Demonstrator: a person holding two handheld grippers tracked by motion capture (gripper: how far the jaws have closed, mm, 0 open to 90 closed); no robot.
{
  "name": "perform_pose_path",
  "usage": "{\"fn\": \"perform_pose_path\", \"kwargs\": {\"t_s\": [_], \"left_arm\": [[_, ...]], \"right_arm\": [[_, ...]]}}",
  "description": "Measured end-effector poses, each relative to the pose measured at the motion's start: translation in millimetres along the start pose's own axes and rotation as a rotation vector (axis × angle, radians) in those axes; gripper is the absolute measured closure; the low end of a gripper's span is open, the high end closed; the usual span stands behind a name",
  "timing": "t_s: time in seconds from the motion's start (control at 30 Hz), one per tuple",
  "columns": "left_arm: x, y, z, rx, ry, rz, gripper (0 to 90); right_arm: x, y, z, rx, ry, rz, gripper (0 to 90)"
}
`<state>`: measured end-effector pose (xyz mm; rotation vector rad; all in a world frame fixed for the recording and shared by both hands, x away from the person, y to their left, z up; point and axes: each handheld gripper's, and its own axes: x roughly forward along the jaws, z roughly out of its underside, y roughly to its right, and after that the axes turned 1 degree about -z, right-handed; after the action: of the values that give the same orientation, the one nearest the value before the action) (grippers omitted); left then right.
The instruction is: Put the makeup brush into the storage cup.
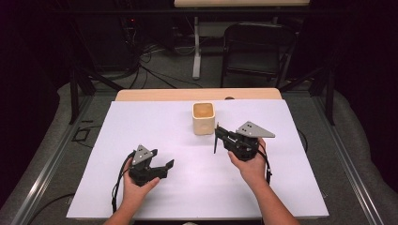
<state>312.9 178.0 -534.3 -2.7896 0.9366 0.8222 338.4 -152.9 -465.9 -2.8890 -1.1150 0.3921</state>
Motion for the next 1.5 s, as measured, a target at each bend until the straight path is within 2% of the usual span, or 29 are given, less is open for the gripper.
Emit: {"fn": "perform_pose_path", "kwargs": {"t_s": [0.57,0.87,1.5], "left_arm": [[-2.6,-3.6,0.0,-0.021,0.006,0.006,20.6],[-3.1,-4.2,0.1,-0.035,0.013,0.006,19.8],[-3.6,-6.1,0.1,-0.036,0.012,0.001,19.8]], "right_arm": [[14.4,8.8,-15.2,-0.012,-0.017,0.026,83.7],[19.4,13.5,-32.2,-0.025,0.007,0.031,83.7],[31.1,16.2,-53.5,-0.054,-0.010,0.040,83.7]]}}
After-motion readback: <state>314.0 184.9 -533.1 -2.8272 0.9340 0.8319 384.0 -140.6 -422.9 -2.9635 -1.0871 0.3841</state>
